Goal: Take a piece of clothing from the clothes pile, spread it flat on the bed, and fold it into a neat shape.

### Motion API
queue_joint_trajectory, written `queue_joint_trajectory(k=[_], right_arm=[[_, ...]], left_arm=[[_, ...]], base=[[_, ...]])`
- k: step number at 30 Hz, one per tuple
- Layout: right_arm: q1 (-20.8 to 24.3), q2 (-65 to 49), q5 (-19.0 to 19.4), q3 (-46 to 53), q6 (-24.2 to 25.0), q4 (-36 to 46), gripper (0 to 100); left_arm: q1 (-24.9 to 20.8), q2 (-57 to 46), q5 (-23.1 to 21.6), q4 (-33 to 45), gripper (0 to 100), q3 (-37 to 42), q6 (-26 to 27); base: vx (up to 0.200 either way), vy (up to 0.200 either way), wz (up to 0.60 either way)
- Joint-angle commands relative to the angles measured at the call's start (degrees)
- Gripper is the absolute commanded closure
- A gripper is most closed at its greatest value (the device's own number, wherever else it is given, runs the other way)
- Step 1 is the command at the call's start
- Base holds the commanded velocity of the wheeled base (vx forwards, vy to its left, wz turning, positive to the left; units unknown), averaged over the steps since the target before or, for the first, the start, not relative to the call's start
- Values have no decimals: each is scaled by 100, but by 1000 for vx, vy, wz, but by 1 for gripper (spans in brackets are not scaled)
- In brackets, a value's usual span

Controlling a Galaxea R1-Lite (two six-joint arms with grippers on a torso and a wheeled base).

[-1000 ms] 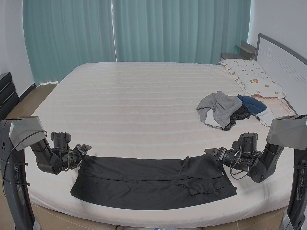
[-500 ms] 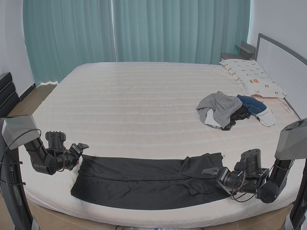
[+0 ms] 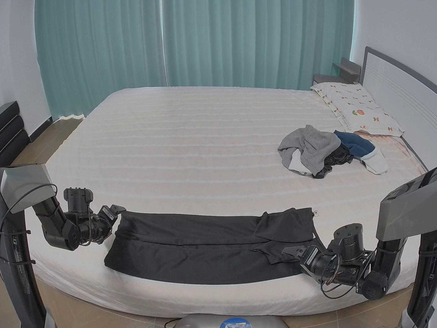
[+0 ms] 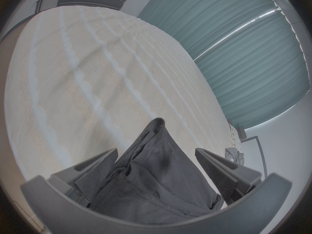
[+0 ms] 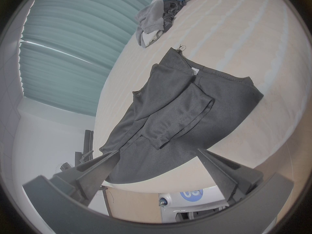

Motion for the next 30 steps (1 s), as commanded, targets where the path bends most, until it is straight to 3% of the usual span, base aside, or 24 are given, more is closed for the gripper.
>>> queue_joint_trajectory(k=[1, 10, 30], right_arm=[[32, 474, -221, -80, -24, -267, 0], [85, 755, -397, -247, -42, -707, 0], [23, 1028, -414, -704, -358, -645, 0]], left_arm=[[-20, 21, 12, -5, 0, 8, 13], [-20, 29, 12, -5, 0, 8, 48], [-29, 38, 47, -5, 0, 8, 136]], base=[[0, 0, 0], [0, 0, 0], [0, 0, 0]])
